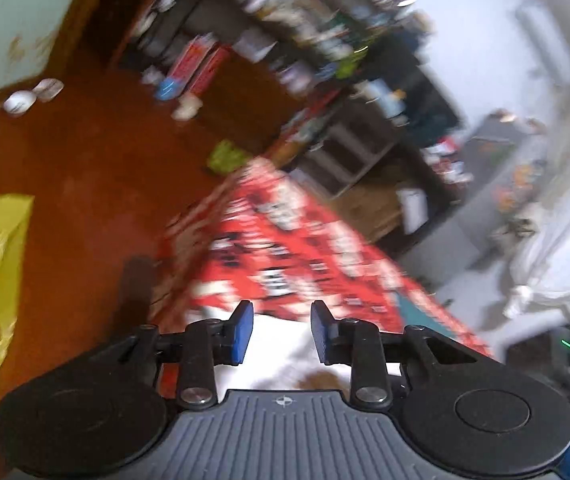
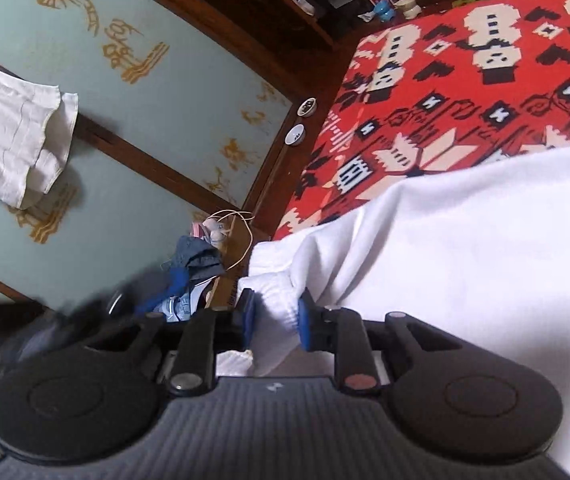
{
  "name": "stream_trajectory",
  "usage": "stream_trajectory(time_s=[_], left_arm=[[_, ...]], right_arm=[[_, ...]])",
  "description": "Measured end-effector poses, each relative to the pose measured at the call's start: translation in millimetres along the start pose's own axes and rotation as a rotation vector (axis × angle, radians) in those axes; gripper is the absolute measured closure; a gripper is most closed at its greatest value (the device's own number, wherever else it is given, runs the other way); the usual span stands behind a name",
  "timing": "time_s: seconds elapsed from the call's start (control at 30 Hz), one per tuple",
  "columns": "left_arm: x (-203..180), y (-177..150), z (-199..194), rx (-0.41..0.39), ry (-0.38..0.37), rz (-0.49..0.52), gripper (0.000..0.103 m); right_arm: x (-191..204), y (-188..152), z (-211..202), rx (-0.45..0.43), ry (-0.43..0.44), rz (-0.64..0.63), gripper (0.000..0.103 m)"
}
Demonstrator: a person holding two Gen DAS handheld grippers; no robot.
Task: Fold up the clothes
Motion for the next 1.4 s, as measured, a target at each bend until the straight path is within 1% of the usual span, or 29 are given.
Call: stream_trajectory(time_s=[0.07,0.1,0.13,0.17,0.2,0.27,0.3,0.33,0.4,0.5,0.53,0.57,0.6,0.63,0.67,0.73,0.77,0.83,0.93,1.0,1.03,1.07,1.1,1.13,1.23,1.3,1.37,1.4], left_arm=[[3,4,21,0.037,0.08,0.019,0.073],[3,4,28,0.048,0.107,0.039,0.073],[3,2,33,0.05,0.137,0.063,0.077],[3,1,38,0.053,0.168,0.087,0.094],[3,0,41,0.05,0.187,0.106,0.094],[3,1,38,0.024,0.182,0.119,0.098],[5,4,32,0.006,0.167,0.096,0.098],[7,7,26,-0.012,0.152,0.073,0.103],[11,12,13,-0.048,0.122,0.026,0.102],[16,21,-6,-0.102,0.077,-0.043,0.096],[16,22,-12,-0.108,0.056,-0.053,0.094],[12,19,-19,-0.093,0.024,-0.041,0.081],[8,16,-25,-0.078,-0.007,-0.029,0.071],[5,14,-31,-0.067,-0.032,-0.024,0.052],[6,10,-36,-0.061,-0.047,-0.031,0.045],[9,3,-43,-0.039,-0.065,-0.04,0.044],[11,-2,-45,-0.024,-0.061,-0.043,0.043],[17,-15,-45,0.011,-0.036,-0.038,0.042],[21,-36,-37,0.078,0.027,-0.001,0.042],[23,-47,-36,0.095,0.041,0.016,0.049],[23,-51,-35,0.1,0.047,0.025,0.069],[23,-52,-35,0.099,0.052,0.036,0.094],[21,-52,-36,0.101,0.059,0.048,0.098],[21,-53,-37,0.106,0.064,0.057,0.097],[17,-53,-41,0.12,0.074,0.058,0.098],[21,-50,-49,0.113,0.045,-0.01,0.098],[23,-45,-61,0.116,-0.016,-0.112,0.098],[23,-43,-67,0.118,-0.032,-0.144,0.099]], right_arm=[[3,2,0,-0.004,0.012,0.002,0.079],[5,3,-1,-0.006,0.015,-0.001,0.079],[7,4,-3,-0.008,0.016,-0.006,0.079],[8,6,-4,-0.01,0.017,-0.01,0.079],[10,7,-7,-0.013,0.019,-0.012,0.079],[12,9,-12,-0.018,0.026,-0.011,0.079],[13,10,-12,-0.02,0.026,-0.011,0.079],[14,10,-12,-0.019,0.026,-0.012,0.079],[17,11,-8,-0.014,0.025,-0.017,0.079],[23,20,1,-0.011,0.013,-0.027,0.079],[25,26,6,-0.016,0.008,-0.026,0.077],[27,34,12,-0.019,0.003,-0.023,0.074],[29,42,18,-0.019,-0.002,-0.021,0.071],[31,50,25,-0.018,-0.008,-0.018,0.07],[32,58,31,-0.018,-0.013,-0.016,0.066],[33,58,26,-0.018,-0.024,-0.042,0.06],[32,56,21,-0.017,-0.03,-0.059,0.057],[32,52,11,-0.017,-0.042,-0.093,0.056],[31,47,-4,-0.016,-0.059,-0.144,0.056],[31,43,-14,-0.015,-0.071,-0.177,0.056],[31,41,-19,-0.015,-0.077,-0.194,0.056],[28,34,-28,-0.009,-0.087,-0.209,0.056],[24,25,-39,0.001,-0.1,-0.222,0.056],[20,16,-50,0.01,-0.113,-0.235,0.056],[7,-11,-83,0.034,-0.154,-0.264,0.056],[-5,-25,-105,0.038,-0.174,-0.251,0.056],[-15,-37,-125,0.041,-0.185,-0.226,0.056],[-19,-42,-134,0.043,-0.188,-0.214,0.056]])
Point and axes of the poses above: each gripper's, at about its wrist camera, not at the fingertips, and z roughly the way its jaws point, x to its left, y to its top, the point moved 5 cm from there along z, roughly the way its jaws point, and after that the axes turned 14 degrees about -z, right-handed, at the moved point
